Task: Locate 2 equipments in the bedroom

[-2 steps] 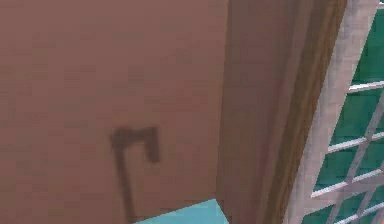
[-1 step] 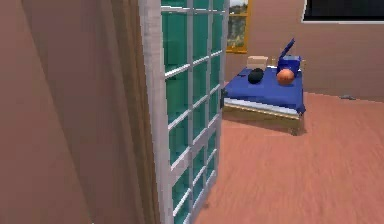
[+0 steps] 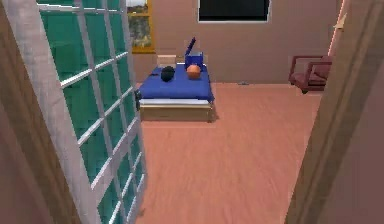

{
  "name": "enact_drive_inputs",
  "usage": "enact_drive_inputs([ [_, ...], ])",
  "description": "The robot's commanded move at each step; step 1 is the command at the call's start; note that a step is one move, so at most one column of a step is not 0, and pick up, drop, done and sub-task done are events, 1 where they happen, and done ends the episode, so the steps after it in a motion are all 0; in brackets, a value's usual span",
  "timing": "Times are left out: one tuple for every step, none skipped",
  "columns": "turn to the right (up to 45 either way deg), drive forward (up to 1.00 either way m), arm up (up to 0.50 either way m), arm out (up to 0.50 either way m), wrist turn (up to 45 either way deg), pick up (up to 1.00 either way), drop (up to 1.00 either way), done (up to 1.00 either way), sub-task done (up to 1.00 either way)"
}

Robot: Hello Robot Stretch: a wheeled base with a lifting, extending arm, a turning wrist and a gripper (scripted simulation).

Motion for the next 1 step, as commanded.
enact_drive_inputs([
  [0.0, 1.00, 0.00, 0.00, 0.0, 0.00, 0.00, 0.00, 0.00],
])
